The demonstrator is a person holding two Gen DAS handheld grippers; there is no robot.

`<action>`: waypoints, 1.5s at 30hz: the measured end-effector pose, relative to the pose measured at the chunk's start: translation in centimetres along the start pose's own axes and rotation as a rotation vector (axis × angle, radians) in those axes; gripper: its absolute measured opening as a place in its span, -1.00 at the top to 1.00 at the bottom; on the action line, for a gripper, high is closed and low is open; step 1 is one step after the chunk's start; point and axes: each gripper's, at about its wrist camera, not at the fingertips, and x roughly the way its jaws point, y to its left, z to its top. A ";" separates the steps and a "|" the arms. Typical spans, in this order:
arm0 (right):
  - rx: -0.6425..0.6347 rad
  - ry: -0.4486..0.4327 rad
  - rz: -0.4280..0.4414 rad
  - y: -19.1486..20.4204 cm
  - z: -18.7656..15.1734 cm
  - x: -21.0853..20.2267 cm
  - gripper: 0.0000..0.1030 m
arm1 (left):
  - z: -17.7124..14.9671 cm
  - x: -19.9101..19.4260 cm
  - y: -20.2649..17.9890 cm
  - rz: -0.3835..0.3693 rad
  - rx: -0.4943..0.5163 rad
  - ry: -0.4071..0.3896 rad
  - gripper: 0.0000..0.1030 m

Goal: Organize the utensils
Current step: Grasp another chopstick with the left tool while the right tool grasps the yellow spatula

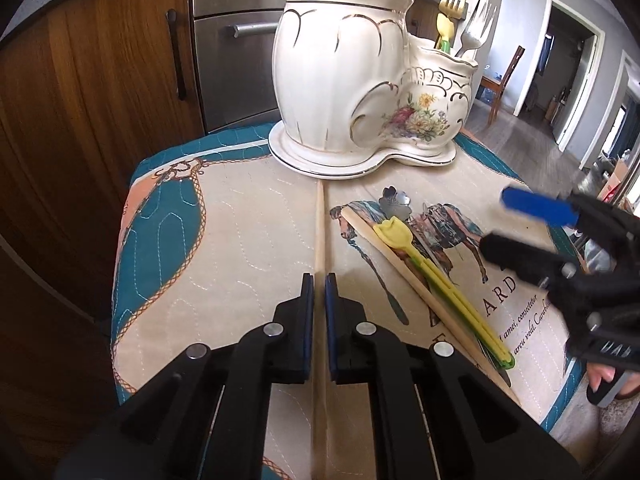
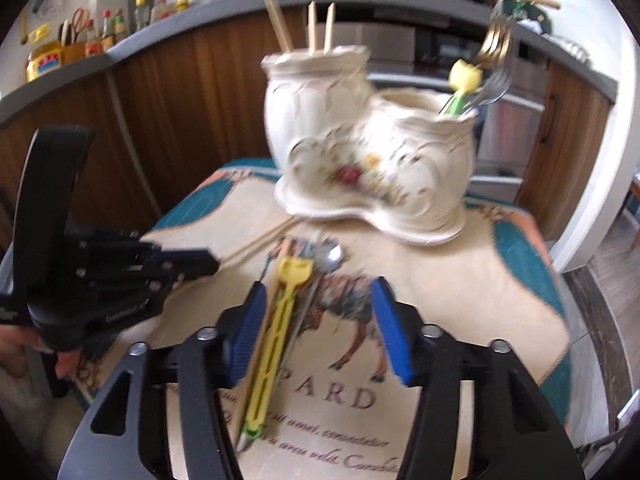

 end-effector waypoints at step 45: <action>-0.147 0.177 -0.069 -1.8 -2.7 0.6 0.75 | 0.8 0.7 -1.7 0.026 0.200 0.273 0.80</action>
